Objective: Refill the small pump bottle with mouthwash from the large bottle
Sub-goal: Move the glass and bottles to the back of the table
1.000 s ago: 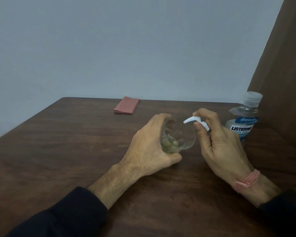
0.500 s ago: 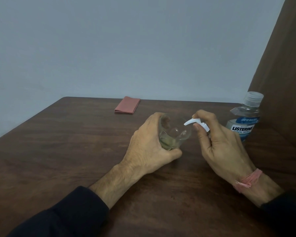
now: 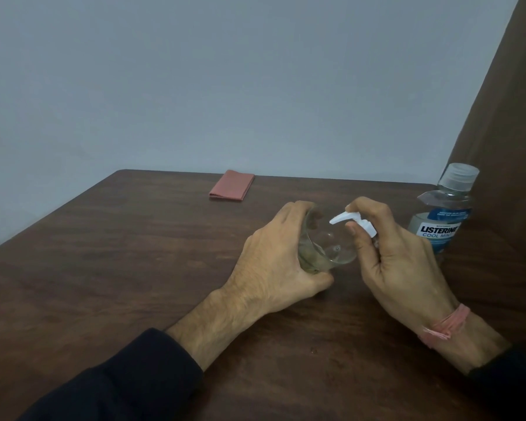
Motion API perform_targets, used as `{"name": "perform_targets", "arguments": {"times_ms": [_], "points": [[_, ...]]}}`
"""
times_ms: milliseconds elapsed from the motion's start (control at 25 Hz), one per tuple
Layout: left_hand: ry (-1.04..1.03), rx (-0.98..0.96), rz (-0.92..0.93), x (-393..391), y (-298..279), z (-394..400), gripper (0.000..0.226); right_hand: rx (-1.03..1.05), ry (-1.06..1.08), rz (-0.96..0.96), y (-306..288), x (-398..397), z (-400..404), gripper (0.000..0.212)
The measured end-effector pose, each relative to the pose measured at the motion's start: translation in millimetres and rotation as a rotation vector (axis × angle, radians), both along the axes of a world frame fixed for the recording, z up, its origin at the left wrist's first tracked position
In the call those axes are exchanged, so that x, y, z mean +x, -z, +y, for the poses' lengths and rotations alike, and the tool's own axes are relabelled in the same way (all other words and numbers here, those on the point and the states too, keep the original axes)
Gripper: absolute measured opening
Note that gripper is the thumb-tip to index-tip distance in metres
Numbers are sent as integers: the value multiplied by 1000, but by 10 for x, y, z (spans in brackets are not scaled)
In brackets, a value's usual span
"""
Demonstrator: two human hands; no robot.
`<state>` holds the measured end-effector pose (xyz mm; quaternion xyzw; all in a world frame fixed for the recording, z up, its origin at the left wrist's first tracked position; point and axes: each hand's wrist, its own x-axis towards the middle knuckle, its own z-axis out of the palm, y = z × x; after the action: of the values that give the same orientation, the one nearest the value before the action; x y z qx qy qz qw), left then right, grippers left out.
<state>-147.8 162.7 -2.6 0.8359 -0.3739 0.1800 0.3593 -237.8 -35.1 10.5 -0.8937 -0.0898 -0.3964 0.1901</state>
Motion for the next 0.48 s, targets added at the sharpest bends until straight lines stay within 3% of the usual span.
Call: {"name": "perform_targets", "arguments": {"times_ms": [480], "points": [[25,47,-12,-48,-18,-5,95,52,14,-57,8,29,-46,26]]}}
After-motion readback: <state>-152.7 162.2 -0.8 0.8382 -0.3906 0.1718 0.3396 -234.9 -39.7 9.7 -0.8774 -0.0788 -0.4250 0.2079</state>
